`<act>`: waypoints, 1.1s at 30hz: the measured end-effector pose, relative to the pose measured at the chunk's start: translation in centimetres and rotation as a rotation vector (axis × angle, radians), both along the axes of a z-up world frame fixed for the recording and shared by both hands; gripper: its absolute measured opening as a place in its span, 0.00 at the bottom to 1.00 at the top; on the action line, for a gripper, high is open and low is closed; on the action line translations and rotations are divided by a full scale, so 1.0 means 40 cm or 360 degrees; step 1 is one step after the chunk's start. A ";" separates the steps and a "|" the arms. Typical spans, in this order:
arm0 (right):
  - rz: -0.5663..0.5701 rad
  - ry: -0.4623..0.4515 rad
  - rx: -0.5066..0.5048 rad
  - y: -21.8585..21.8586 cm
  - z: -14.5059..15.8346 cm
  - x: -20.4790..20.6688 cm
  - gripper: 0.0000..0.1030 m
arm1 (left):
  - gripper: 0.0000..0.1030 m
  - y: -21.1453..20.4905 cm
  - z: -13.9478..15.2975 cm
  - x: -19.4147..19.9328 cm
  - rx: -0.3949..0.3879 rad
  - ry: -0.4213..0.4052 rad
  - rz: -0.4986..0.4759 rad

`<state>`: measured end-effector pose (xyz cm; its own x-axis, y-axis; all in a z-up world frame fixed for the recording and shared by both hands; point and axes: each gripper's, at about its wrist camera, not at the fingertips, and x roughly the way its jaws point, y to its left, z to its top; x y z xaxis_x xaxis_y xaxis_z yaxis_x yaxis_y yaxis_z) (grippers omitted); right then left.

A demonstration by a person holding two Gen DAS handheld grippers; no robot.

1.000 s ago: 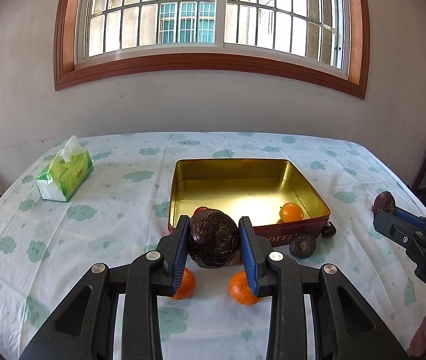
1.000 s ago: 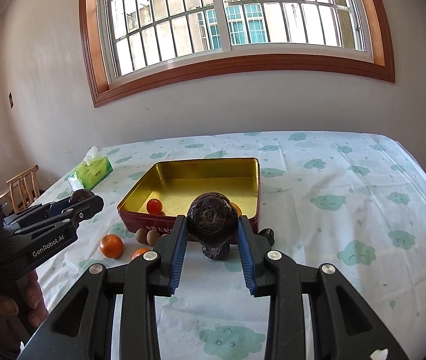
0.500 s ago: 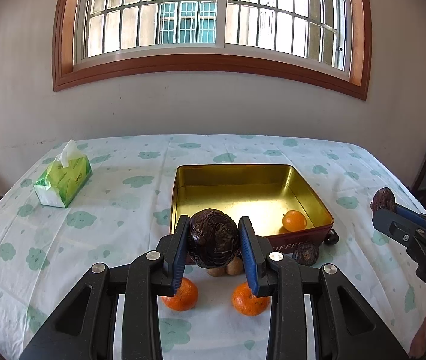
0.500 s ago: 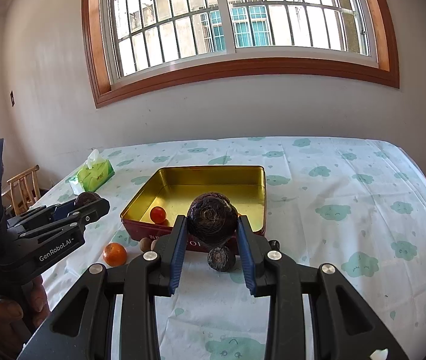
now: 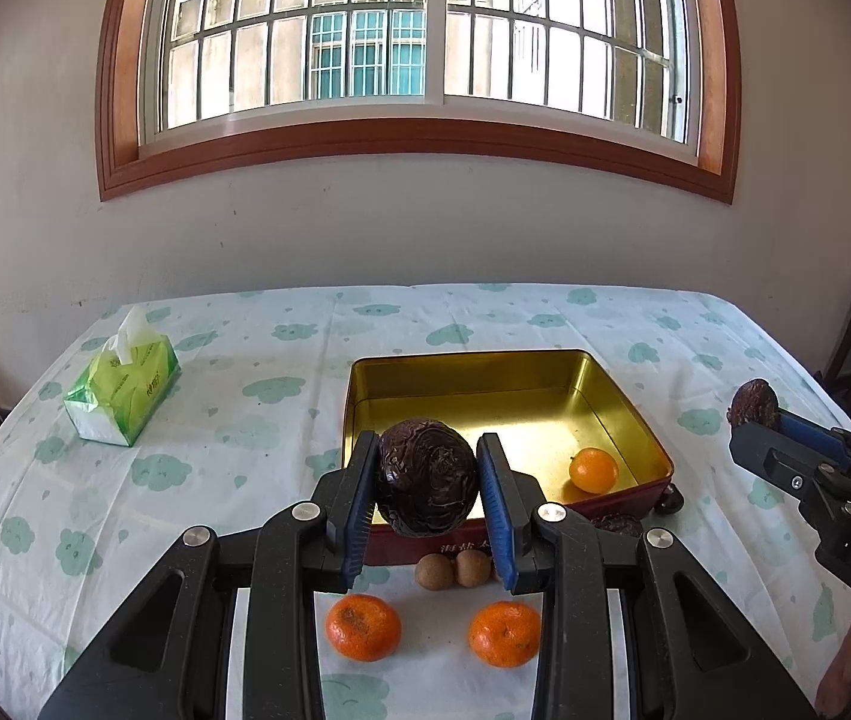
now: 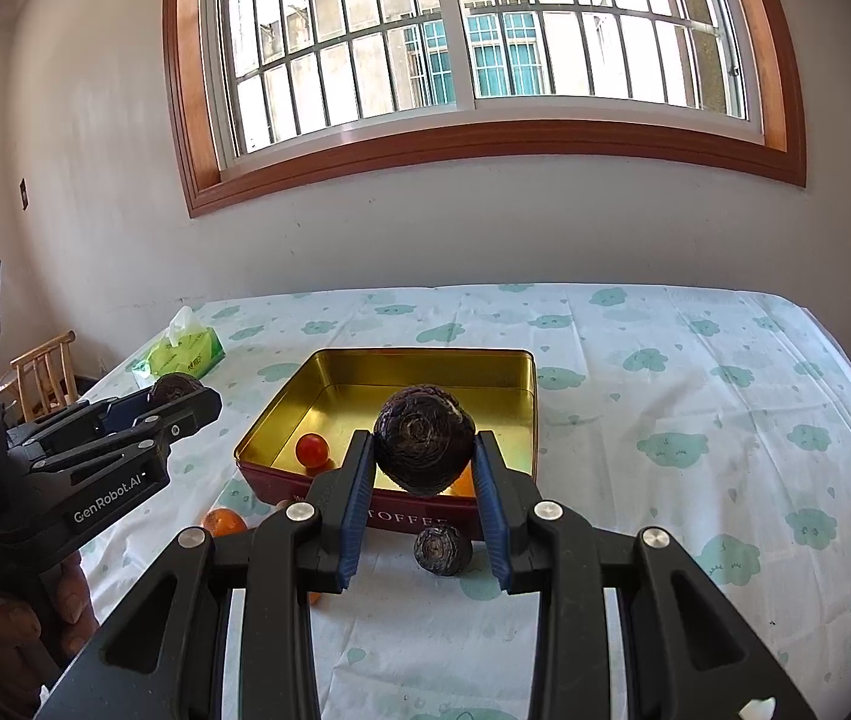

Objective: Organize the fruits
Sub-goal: 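Carry both dark fruits over the tin and lower them inside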

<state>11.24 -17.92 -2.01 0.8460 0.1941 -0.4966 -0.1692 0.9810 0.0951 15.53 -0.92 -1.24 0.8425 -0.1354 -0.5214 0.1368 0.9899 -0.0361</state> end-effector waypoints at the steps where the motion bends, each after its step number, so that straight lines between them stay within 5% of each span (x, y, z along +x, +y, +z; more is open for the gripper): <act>1: -0.0001 0.0001 -0.0001 -0.001 -0.001 0.003 0.29 | 0.33 0.000 -0.001 0.005 -0.0002 0.0005 0.0000; 33: -0.0021 0.0071 -0.0018 -0.004 -0.039 0.122 0.29 | 0.33 0.003 -0.030 0.121 0.0044 0.0052 -0.0003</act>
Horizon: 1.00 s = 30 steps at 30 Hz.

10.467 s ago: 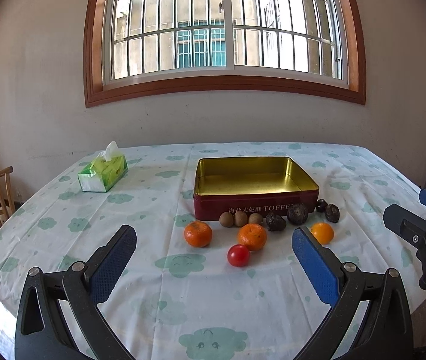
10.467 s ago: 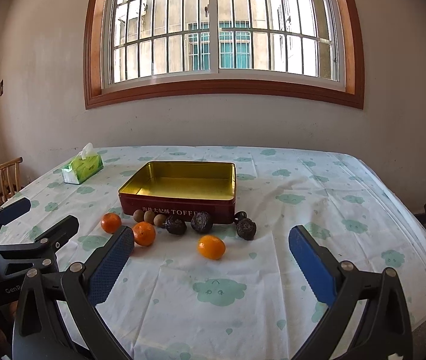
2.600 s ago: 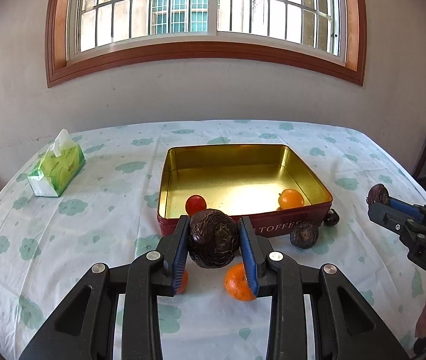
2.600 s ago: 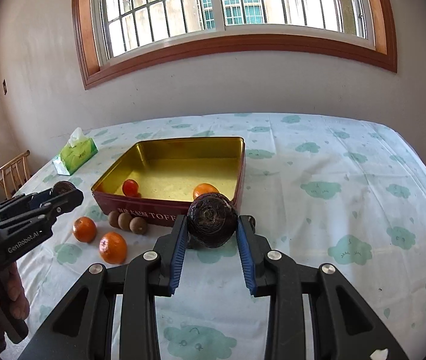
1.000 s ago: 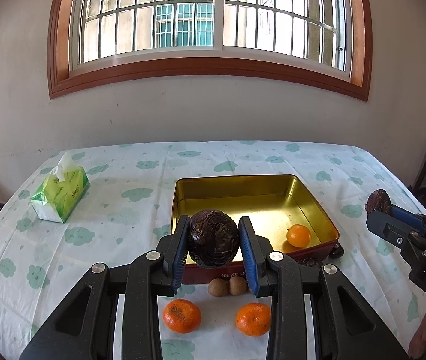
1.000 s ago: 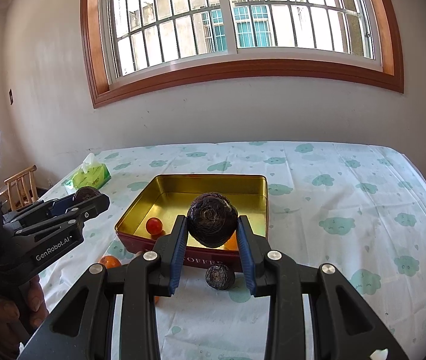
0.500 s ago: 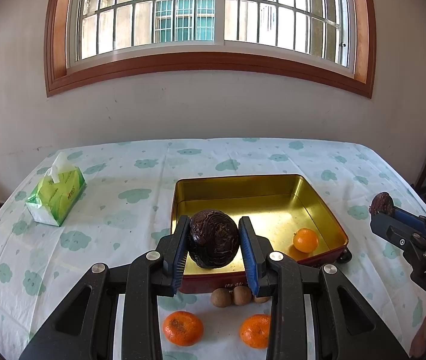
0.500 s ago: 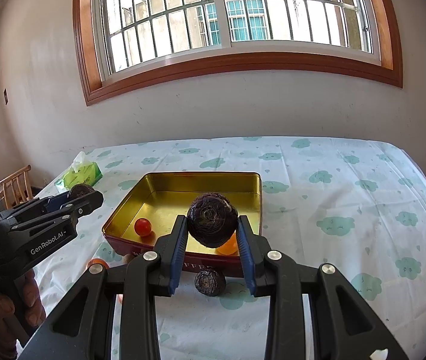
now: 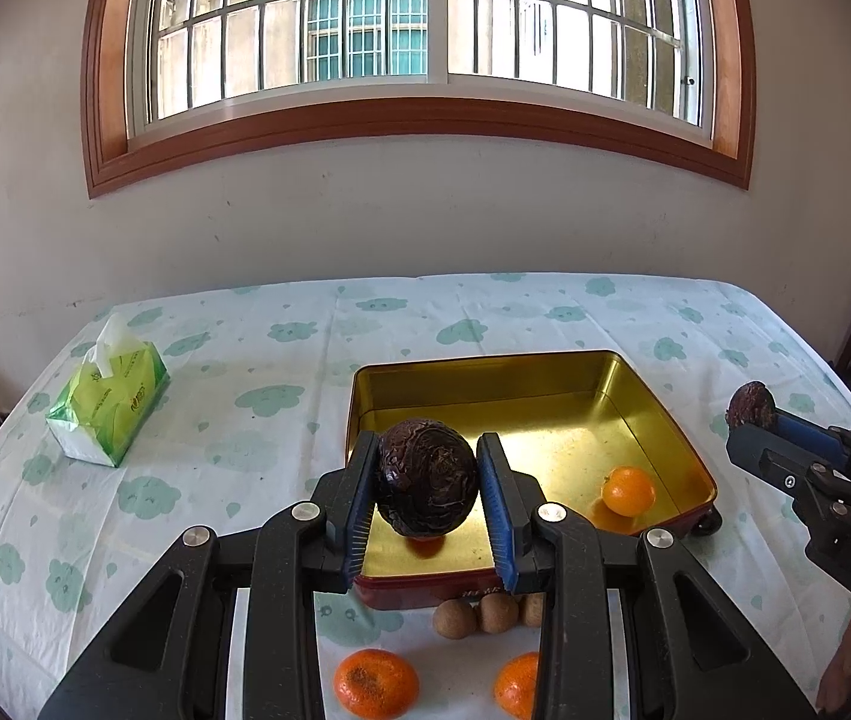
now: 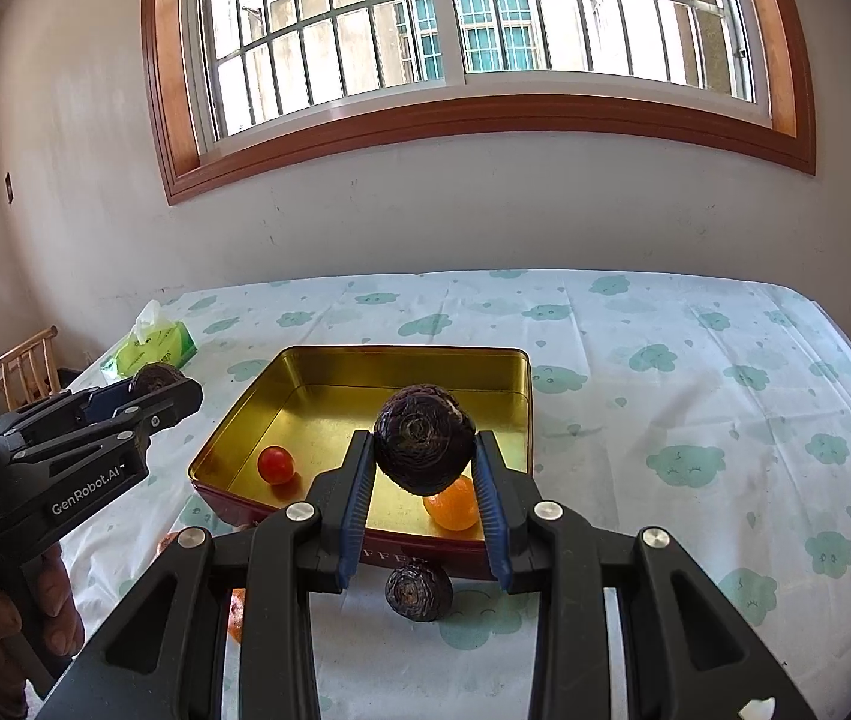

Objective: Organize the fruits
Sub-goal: 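Carry both dark fruits over the tin and lower them inside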

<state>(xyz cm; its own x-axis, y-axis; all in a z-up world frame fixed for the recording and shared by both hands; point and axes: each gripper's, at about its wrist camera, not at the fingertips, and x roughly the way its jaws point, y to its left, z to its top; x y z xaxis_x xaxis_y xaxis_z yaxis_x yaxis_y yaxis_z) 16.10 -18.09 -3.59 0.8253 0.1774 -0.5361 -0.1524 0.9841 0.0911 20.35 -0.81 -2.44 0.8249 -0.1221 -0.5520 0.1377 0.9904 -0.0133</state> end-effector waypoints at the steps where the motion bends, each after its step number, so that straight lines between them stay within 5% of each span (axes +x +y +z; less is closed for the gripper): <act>1: -0.0001 0.0006 0.0002 0.000 -0.003 0.004 0.29 | 0.33 -0.001 -0.002 0.004 0.0003 0.0002 0.0000; 30: -0.0012 0.0116 -0.0010 0.007 -0.066 0.132 0.29 | 0.33 0.006 -0.066 0.145 0.0048 0.0092 0.0010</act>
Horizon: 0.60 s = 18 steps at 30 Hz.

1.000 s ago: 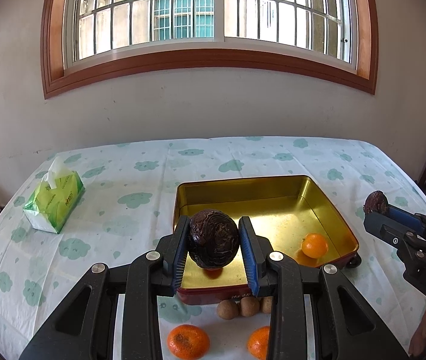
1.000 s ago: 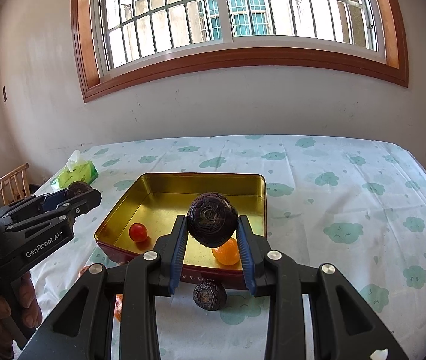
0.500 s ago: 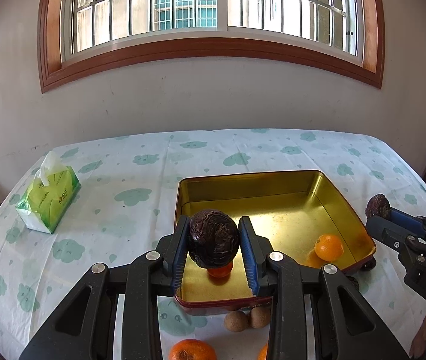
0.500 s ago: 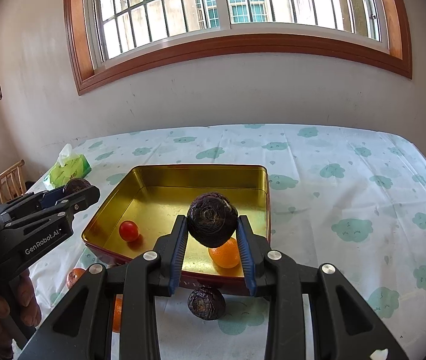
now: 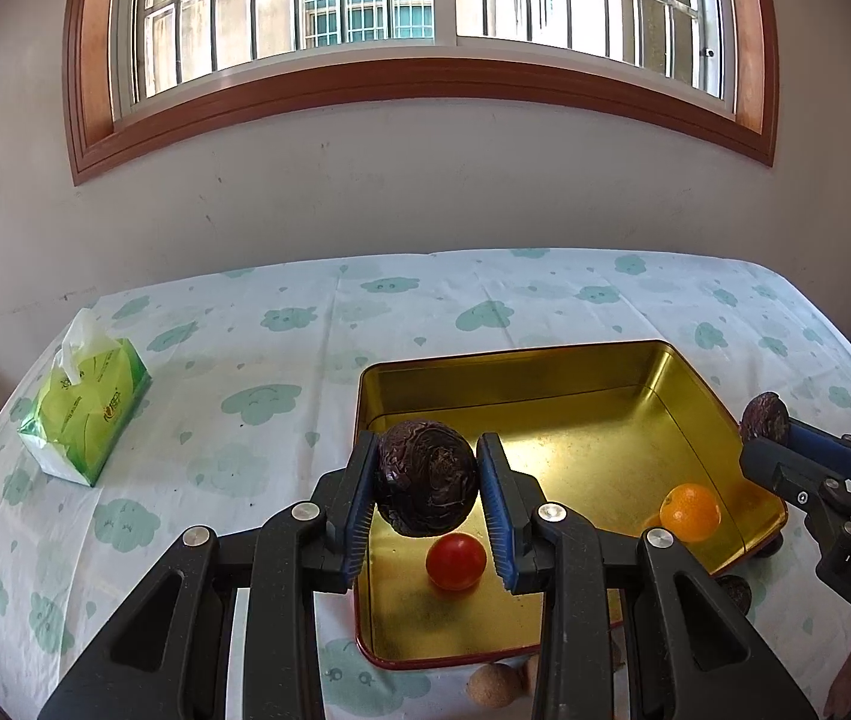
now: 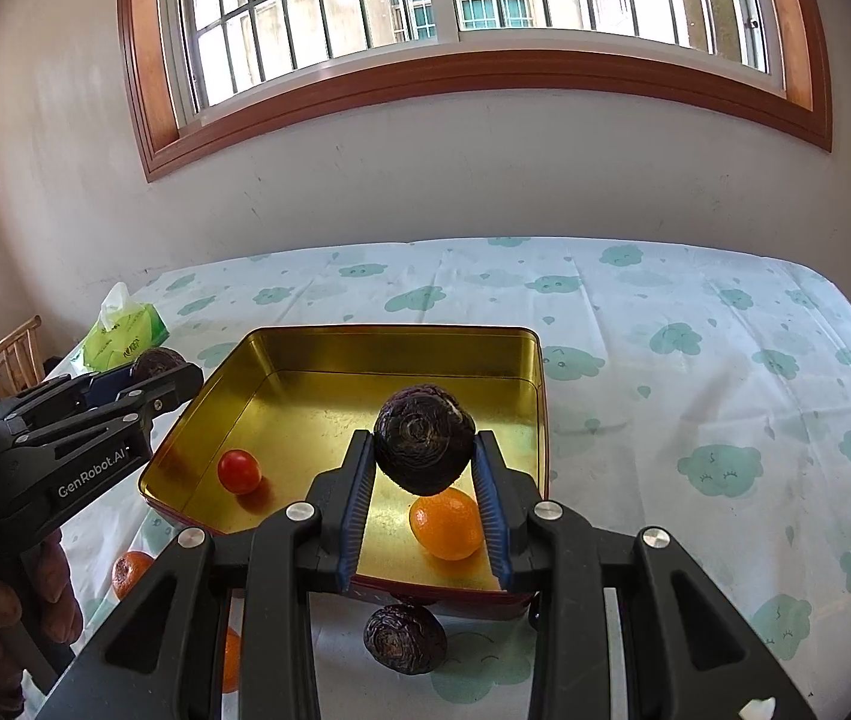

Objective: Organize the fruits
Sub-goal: 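Carry both dark fruits over the tin and lower them inside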

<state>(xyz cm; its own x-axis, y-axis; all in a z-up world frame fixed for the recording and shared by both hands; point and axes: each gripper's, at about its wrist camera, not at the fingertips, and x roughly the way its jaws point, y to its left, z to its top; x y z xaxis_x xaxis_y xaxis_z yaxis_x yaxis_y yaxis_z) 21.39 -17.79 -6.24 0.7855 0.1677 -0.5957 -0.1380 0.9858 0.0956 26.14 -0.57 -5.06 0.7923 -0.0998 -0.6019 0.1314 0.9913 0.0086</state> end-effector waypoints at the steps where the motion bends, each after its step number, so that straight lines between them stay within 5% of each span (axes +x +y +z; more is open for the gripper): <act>1: 0.0000 0.0001 -0.0001 0.003 -0.002 0.004 0.29 | 0.33 -0.001 0.000 0.007 0.0002 0.0003 -0.0003; 18: -0.0017 0.0033 -0.0004 -0.004 -0.017 0.082 0.29 | 0.33 -0.018 -0.004 0.086 0.0046 0.0026 -0.0025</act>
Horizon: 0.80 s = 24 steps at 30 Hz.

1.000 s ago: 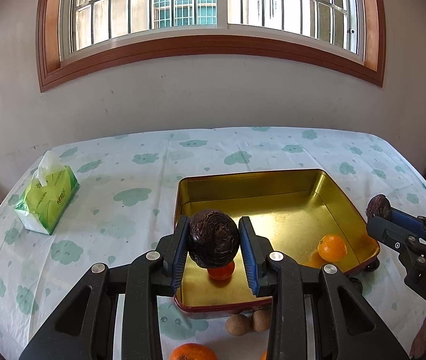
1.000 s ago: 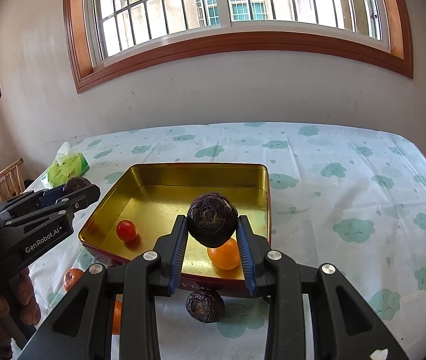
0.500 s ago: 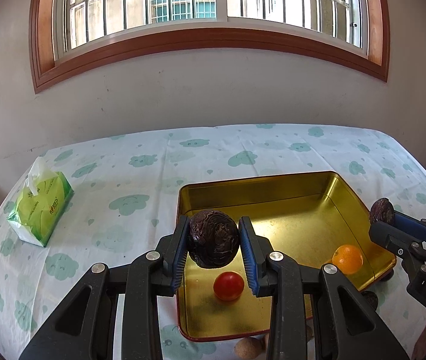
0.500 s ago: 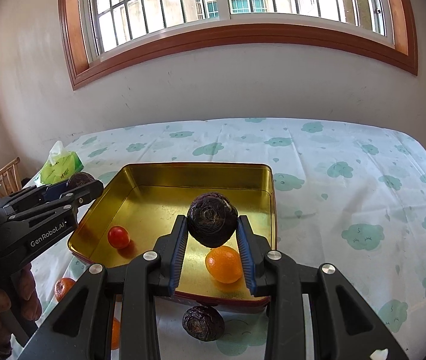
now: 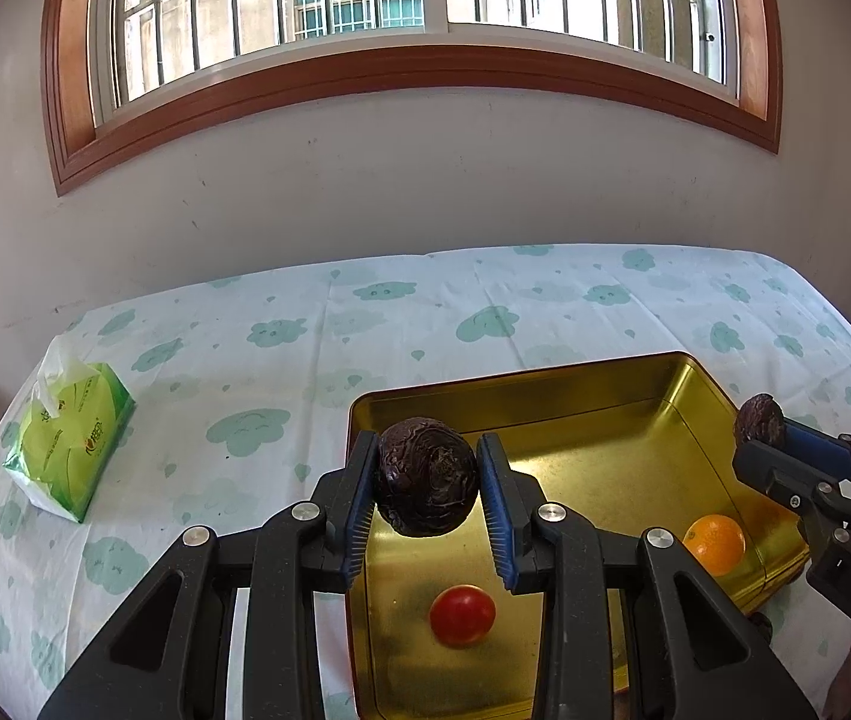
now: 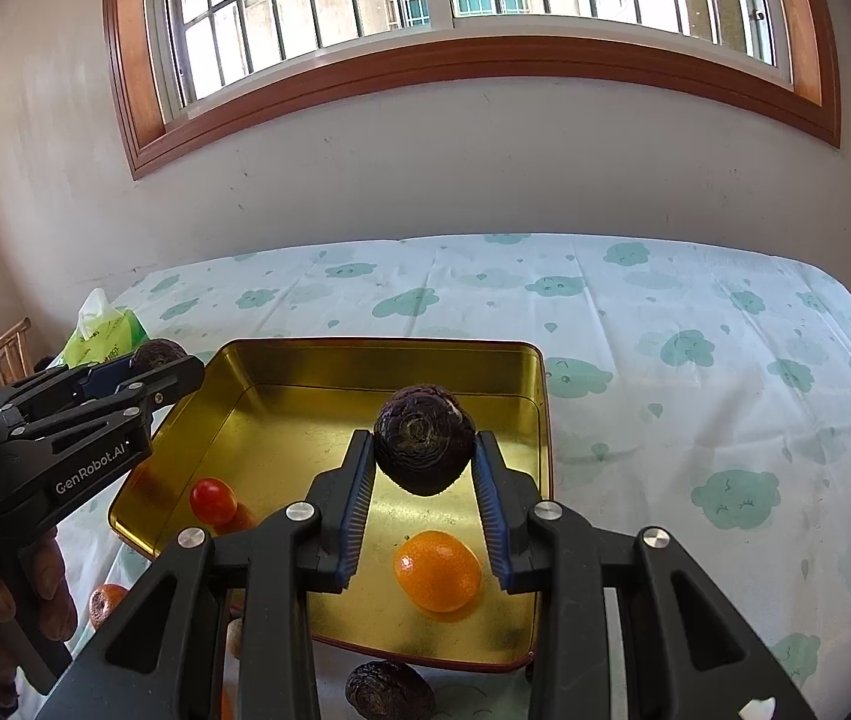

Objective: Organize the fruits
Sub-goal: 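Carry both dark fruits over the tin and lower them inside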

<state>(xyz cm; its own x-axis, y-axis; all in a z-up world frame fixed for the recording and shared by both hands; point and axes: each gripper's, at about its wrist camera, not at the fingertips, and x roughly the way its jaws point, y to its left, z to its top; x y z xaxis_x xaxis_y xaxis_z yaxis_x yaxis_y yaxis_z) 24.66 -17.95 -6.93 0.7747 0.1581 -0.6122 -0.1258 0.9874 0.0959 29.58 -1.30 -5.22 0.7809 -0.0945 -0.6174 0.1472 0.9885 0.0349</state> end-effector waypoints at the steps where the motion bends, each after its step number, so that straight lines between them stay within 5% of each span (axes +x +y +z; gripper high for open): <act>1: -0.0002 0.0004 0.0000 -0.001 -0.003 0.003 0.29 | 0.33 0.000 -0.001 0.004 0.0001 0.0002 -0.0001; 24: -0.0018 0.0038 0.0004 -0.013 -0.028 0.047 0.29 | 0.33 -0.019 -0.019 0.055 0.0046 0.0050 -0.0011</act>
<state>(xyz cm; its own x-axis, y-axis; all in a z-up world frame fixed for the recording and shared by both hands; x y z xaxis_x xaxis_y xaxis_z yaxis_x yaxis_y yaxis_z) 26.53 -18.45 -8.04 0.7617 0.1511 -0.6300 -0.1123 0.9885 0.1013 31.78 -2.07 -5.96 0.7606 -0.0817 -0.6440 0.1556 0.9861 0.0587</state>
